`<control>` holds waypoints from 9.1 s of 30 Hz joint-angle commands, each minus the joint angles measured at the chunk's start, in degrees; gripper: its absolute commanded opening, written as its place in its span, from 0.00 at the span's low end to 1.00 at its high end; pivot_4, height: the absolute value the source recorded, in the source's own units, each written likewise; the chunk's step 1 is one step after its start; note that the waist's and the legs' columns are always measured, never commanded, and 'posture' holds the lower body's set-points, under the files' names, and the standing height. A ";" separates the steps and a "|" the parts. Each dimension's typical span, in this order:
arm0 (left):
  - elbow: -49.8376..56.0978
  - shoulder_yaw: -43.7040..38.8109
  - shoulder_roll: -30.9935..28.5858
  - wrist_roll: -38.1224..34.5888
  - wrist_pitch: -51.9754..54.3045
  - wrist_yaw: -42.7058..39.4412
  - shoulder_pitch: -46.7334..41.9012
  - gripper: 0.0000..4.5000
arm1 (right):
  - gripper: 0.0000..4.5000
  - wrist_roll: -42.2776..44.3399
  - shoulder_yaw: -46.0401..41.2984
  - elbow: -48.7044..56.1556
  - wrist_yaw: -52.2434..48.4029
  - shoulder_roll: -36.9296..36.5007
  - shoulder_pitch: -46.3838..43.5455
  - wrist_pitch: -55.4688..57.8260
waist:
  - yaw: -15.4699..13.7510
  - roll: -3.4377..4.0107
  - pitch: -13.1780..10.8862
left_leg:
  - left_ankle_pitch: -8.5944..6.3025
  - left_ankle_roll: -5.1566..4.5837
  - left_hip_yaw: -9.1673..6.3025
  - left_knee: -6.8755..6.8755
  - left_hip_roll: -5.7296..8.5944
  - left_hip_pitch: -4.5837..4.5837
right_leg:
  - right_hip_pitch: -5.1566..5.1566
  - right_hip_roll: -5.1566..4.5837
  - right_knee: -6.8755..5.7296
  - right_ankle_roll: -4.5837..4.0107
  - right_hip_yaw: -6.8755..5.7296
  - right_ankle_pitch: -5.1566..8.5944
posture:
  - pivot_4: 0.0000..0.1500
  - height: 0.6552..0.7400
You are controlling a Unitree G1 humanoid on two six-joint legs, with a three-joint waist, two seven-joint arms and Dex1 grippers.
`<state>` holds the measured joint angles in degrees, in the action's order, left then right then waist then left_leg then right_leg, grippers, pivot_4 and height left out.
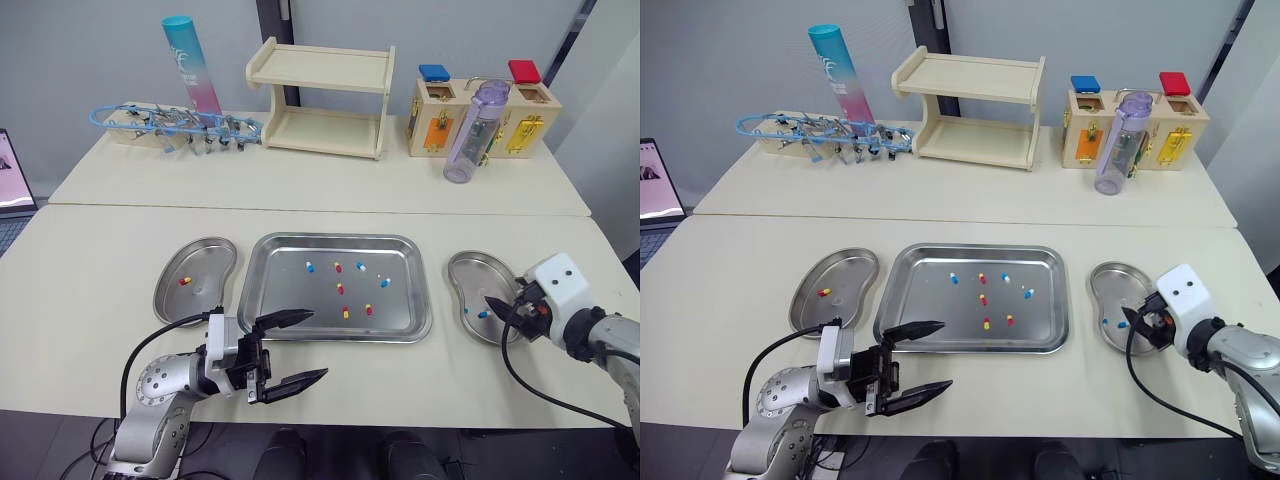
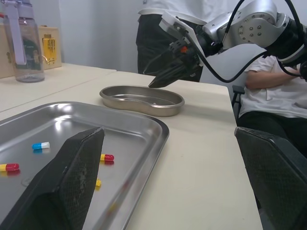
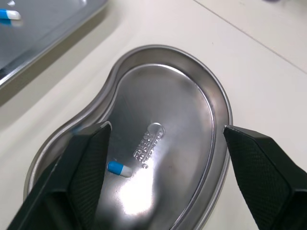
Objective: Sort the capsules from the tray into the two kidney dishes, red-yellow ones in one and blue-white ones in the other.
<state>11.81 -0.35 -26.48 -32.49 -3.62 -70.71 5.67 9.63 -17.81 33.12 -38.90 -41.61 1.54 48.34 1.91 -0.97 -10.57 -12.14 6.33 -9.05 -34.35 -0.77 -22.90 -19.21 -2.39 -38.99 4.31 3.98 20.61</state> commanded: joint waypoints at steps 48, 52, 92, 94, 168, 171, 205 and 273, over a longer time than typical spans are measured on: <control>-30.58 -41.32 -21.35 4.13 9.19 11.27 17.91 1.00 | 1.00 6.75 -20.70 -21.34 -28.66 -11.81 24.59 -40.98 | 0.04 -0.17 -0.01 | -0.01 0.02 0.10 0.10 -0.03 0.11 | 0.06 -0.01 0.09 -0.07 0.04 0.07 | 1.00 1.00; -30.97 -41.76 -20.76 4.35 8.45 11.28 19.09 1.00 | 1.00 6.68 -19.94 -21.97 -28.51 -12.05 23.84 -41.57 | 0.00 -0.24 0.03 | -0.01 0.02 0.09 0.10 -0.03 0.11 | 0.08 -0.01 0.09 -0.07 0.04 0.07 | 1.00 1.00; 12.44 -11.64 2.05 7.31 7.70 26.00 20.79 1.00 | 1.00 19.67 2.34 2.34 -10.83 -11.68 -3.30 -10.69 | -0.13 -0.24 0.13 | -0.02 0.02 0.16 -0.23 -0.01 0.01 | 0.12 -0.02 0.06 -0.01 0.11 0.03 | 1.00 1.00; 12.02 -11.26 2.40 7.23 6.56 25.83 20.61 1.00 | 1.00 18.52 8.50 2.78 -7.91 -9.33 -8.55 -8.57 | -0.13 -0.27 0.11 | -0.02 0.02 0.14 -0.23 -0.01 0.00 | 0.11 -0.02 0.08 -0.01 0.10 0.03 | 1.00 1.00; 7.33 -3.25 -5.53 -5.37 11.00 2.51 -1.44 1.00 | 0.01 9.08 -2.07 16.99 -2.98 5.52 -4.81 15.20 | -0.06 -0.03 -0.02 | -0.01 0.02 -0.05 0.06 -0.01 -0.02 | -0.05 0.01 -0.02 -0.04 -0.06 0.02 | 1.00 1.00; 6.17 -2.73 -5.02 -5.19 10.20 1.32 -2.34 1.00 | 0.01 8.83 -6.89 15.75 -3.69 2.28 1.60 13.35 | -0.05 -0.03 -0.02 | -0.01 0.02 -0.04 0.05 -0.01 0.00 | -0.05 0.02 -0.02 -0.04 -0.04 0.02 | 1.00 1.00; 1.45 -5.11 -4.41 -2.36 5.32 2.00 -3.60 1.00 | 0.99 9.46 -12.92 4.41 -2.54 -3.13 11.36 -4.98 | -0.09 -0.05 -0.02 | -0.01 0.02 -0.01 0.04 -0.01 0.00 | 0.01 0.01 0.01 -0.04 -0.02 0.02 | 1.00 1.00; -2.73 5.11 -17.51 7.68 27.14 2.97 -24.87 0.72 | 1.00 13.98 6.21 14.86 -6.34 2.97 21.10 -23.68 | 0.05 -0.25 0.02 | 0.00 0.03 0.02 0.01 -0.03 0.07 | 0.06 0.03 -0.06 -0.06 -0.02 0.04 | 1.00 1.00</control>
<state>9.66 3.15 -44.50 -26.05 23.99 -67.15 -17.52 23.61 -11.97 45.64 -45.49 -38.58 22.27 25.76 1.96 -1.22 -10.55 -12.14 6.35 -9.04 -34.35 -0.80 -22.83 -19.15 -2.35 -39.06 4.25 3.96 20.66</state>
